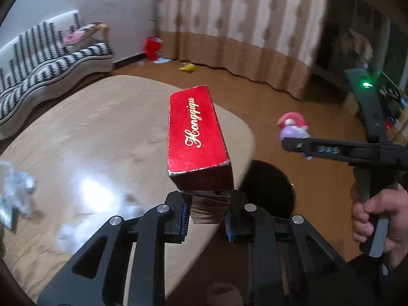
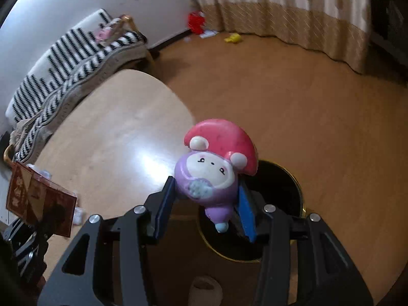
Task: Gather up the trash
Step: 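Carry box and toy to the bin and open the right tool over it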
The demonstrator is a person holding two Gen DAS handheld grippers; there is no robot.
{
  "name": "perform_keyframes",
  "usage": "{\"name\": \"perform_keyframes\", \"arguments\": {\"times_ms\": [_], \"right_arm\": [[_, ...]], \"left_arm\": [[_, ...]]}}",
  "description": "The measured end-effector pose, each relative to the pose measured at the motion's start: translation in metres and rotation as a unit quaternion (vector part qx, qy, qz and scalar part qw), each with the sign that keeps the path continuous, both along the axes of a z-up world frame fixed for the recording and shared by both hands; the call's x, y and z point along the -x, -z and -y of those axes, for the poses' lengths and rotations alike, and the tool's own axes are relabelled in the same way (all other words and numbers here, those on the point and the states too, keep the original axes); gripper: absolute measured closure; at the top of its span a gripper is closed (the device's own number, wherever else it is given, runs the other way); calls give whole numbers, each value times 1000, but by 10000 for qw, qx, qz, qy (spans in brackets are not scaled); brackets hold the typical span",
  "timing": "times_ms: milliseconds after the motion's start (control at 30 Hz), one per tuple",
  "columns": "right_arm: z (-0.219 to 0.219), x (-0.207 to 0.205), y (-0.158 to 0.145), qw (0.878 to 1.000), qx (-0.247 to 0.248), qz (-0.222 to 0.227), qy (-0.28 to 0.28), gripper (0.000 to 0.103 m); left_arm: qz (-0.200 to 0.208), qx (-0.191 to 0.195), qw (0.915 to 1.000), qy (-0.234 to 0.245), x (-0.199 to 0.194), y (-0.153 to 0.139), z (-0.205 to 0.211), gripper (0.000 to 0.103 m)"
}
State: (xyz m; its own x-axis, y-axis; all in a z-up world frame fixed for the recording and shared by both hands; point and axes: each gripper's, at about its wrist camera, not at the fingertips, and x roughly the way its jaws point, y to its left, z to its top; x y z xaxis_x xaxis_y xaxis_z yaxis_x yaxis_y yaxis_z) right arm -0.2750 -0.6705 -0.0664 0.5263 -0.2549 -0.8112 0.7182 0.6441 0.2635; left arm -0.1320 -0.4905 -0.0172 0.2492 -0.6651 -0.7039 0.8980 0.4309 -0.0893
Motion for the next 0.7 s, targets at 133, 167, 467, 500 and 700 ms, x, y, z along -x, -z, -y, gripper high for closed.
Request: {"name": "perform_keyframes", "arguments": {"times_ms": [133, 167, 467, 500, 700], "right_arm": [[11, 15, 32, 9986, -322, -412, 56, 56], [15, 18, 37, 9980, -403, -476, 60, 56], [25, 27, 54, 9958, -727, -549, 96, 55], [27, 27, 54, 9958, -735, -546, 92, 55], [27, 27, 52, 9960, -728, -513, 112, 54]], "left_arm": [[-3, -129, 9995, 298, 22, 9, 29, 82], [-18, -144, 9993, 347, 25, 10, 34, 82], [-103, -283, 9978, 599, 42, 25, 74, 82], [-110, -293, 9977, 605, 41, 27, 77, 82], [-130, -336, 9974, 628, 44, 32, 88, 82]]}}
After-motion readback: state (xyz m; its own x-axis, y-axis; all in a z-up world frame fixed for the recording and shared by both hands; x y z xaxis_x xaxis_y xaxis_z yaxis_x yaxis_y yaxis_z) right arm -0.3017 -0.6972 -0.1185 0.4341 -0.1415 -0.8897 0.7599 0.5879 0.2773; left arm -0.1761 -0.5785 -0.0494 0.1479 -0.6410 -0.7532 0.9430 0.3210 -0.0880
